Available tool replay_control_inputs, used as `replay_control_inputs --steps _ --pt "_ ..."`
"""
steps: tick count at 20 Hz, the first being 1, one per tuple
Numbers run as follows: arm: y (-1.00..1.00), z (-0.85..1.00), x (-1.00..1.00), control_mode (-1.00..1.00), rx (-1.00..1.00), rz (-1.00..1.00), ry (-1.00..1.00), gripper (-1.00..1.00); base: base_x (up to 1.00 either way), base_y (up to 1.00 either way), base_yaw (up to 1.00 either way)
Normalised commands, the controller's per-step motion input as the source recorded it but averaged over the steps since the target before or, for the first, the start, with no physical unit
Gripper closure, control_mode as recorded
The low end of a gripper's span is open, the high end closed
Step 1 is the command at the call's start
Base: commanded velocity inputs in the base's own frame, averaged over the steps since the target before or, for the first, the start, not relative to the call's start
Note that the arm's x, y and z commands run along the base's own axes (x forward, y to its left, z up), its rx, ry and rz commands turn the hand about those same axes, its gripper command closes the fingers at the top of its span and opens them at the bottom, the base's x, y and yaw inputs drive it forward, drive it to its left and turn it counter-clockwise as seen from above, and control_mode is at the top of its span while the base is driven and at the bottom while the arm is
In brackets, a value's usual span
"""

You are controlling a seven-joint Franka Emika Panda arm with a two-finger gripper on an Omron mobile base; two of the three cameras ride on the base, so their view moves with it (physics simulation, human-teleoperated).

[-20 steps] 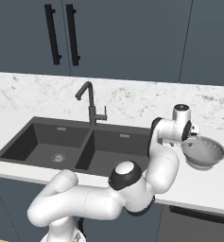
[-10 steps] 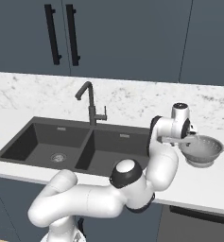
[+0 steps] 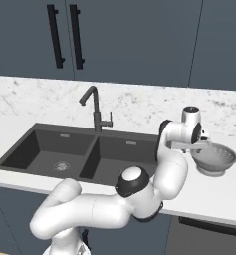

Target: Put the colander in the sink, put the banana, tangerine in the colander, and turn on the sink faucet and pour water over the colander.

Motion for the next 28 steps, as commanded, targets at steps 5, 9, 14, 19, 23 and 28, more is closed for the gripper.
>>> replay_control_inputs --steps 5,9,14,19,23,28 --pt "0.0 0.01 -0.53 -1.0 0.0 0.0 -0.03 1.0 0.0 0.0 0.0" --pt "0.08 0.03 -0.79 -1.0 0.0 0.01 -0.11 1.0 0.0 0.0 0.0" --pt "0.2 0.02 -0.85 -1.0 0.0 0.03 -0.19 1.0 0.0 0.0 0.0" --pt "0.28 0.14 -0.75 -1.0 0.0 0.08 -0.31 1.0 0.0 0.0 0.0" --pt "0.37 0.23 -0.65 -1.0 -0.02 0.09 -0.31 1.0 0.0 0.0 0.0" --pt "0.55 0.37 -0.49 -1.0 -0.01 0.13 -0.12 1.0 0.0 0.0 0.0"
